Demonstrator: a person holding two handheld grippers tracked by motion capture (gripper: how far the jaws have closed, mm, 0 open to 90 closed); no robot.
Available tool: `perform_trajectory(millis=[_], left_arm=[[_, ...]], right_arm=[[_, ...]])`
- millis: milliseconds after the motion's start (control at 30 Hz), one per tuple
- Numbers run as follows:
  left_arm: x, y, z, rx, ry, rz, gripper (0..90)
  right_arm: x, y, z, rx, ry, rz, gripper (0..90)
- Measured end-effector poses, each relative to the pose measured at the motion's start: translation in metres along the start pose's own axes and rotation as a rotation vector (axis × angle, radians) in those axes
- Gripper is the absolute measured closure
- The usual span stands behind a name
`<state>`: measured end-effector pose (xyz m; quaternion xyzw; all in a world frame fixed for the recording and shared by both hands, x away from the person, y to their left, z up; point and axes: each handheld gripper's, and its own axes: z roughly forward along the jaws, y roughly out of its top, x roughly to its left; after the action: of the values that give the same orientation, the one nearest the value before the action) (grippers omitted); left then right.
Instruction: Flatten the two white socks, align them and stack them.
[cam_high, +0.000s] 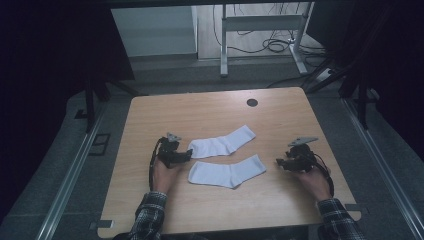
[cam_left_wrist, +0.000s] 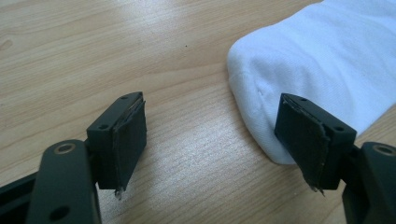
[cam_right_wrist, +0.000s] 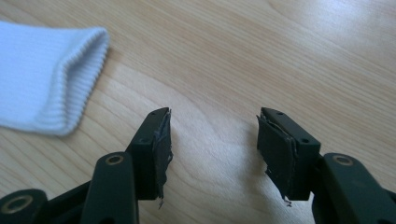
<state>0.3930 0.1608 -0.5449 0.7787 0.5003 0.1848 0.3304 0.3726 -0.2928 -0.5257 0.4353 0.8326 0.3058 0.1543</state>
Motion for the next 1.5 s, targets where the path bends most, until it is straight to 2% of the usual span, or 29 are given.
perform_trajectory(millis=[100, 133, 200, 300, 400, 433, 467, 500, 600, 700, 867, 1000, 1167, 1333, 1400, 1467, 1500], left_arm=[[0.000, 0.000, 0.000, 0.001, 0.001, 0.000, 24.8], [0.000, 0.000, 0.000, 0.001, 0.001, -0.001, 24.8], [0.000, 0.000, 0.000, 0.001, 0.001, -0.001, 24.8], [0.000, 0.000, 0.000, 0.001, 0.001, 0.000, 24.7], [0.000, 0.000, 0.000, 0.000, 0.001, -0.001, 24.7], [0.000, 0.000, 0.000, 0.004, 0.001, 0.003, 24.7], [0.000, 0.000, 0.000, 0.004, 0.002, 0.003, 24.7], [0.000, 0.000, 0.000, 0.004, 0.001, 0.002, 24.7], [0.000, 0.000, 0.000, 0.003, 0.002, 0.003, 24.7], [0.000, 0.000, 0.000, 0.003, 0.002, 0.002, 24.7], [0.000, 0.000, 0.000, 0.004, 0.002, 0.002, 24.8], [0.000, 0.000, 0.000, 0.004, 0.001, 0.002, 24.8], [0.000, 0.000, 0.000, 0.004, 0.001, 0.002, 24.8], [0.000, 0.000, 0.000, 0.003, 0.001, 0.003, 25.4], [-0.001, 0.000, -0.001, -0.009, -0.019, 0.016, 30.2], [-0.002, -0.001, -0.001, -0.015, -0.023, 0.021, 37.2], [-0.002, -0.001, -0.001, -0.015, -0.023, 0.021, 40.1]], right_arm=[[0.001, 0.004, -0.001, -0.011, 0.013, 0.011, 43.5], [0.003, 0.009, -0.001, -0.025, 0.033, 0.025, 42.8], [0.004, 0.014, 0.001, -0.039, 0.058, 0.029, 42.7], [0.006, 0.021, 0.004, -0.037, 0.064, 0.021, 43.1], [0.010, 0.036, 0.010, -0.038, 0.058, -0.012, 46.8], [0.010, 0.036, 0.010, -0.038, 0.058, -0.012, 46.8], [0.012, 0.044, 0.013, -0.043, 0.069, -0.013, 49.3], [0.012, 0.044, 0.013, -0.043, 0.069, -0.013, 49.3], [0.017, 0.061, 0.022, -0.055, 0.090, 0.000, 54.2], [0.019, 0.069, 0.027, -0.059, 0.092, -0.010, 56.9], [0.019, 0.089, 0.043, -0.051, 0.081, -0.004, 62.4], [0.018, 0.098, 0.053, -0.058, 0.073, 0.008, 62.2], [0.018, 0.106, 0.066, -0.061, 0.047, -0.015, 59.6], [0.017, 0.107, 0.078, -0.056, 0.023, -0.012, 59.6], [0.016, 0.104, 0.085, -0.043, 0.018, -0.011, 63.5], [0.016, 0.102, 0.088, -0.034, 0.008, -0.021, 69.4], [0.016, 0.102, 0.088, -0.034, 0.008, -0.021, 69.4]])
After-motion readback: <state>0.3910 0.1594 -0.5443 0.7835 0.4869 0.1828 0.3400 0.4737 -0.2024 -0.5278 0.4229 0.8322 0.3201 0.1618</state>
